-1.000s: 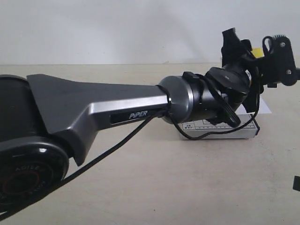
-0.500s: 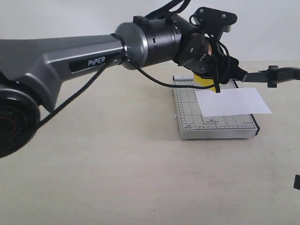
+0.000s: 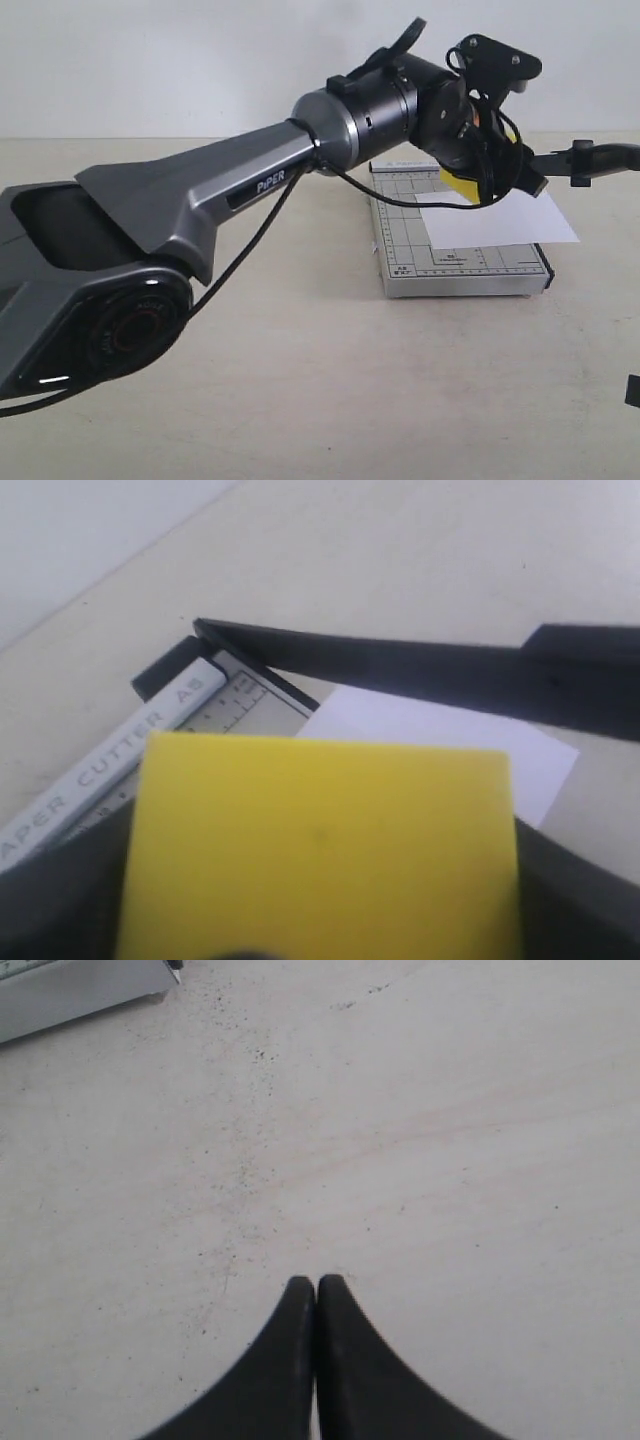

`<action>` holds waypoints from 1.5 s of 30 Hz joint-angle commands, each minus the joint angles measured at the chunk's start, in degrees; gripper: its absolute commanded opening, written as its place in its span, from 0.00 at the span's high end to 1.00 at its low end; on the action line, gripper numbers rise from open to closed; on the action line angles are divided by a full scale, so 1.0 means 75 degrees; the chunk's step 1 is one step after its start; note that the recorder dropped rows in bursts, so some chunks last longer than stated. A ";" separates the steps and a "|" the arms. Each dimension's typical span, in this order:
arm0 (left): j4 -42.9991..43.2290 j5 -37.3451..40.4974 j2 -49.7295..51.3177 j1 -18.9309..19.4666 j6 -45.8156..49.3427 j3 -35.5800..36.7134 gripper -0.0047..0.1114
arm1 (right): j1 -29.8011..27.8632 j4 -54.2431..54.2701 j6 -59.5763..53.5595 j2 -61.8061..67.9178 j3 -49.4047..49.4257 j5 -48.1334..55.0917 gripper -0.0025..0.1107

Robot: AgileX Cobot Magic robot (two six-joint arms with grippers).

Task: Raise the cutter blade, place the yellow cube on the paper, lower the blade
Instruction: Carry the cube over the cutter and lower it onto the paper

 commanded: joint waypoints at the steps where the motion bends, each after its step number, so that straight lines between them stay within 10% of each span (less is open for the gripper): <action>1: -0.0272 0.0022 0.0326 -0.0007 0.0240 -0.0310 0.92 | -0.0050 -0.0001 0.0007 0.0021 0.0041 0.0000 0.98; 25: -0.0328 -0.0440 0.0876 -0.0007 0.0253 -0.0346 0.90 | -0.0050 -0.0001 0.0007 0.0021 0.0041 0.0045 0.98; 37: -0.0248 -0.0765 0.0876 -0.0007 0.0253 -0.0346 0.10 | -0.0050 -0.0001 0.0007 0.0021 0.0041 0.0078 0.98; 45: -0.0191 -0.0900 0.0699 -0.0007 0.0253 -0.0385 0.02 | -0.0050 0.0009 0.0007 0.0021 0.0041 0.0114 0.98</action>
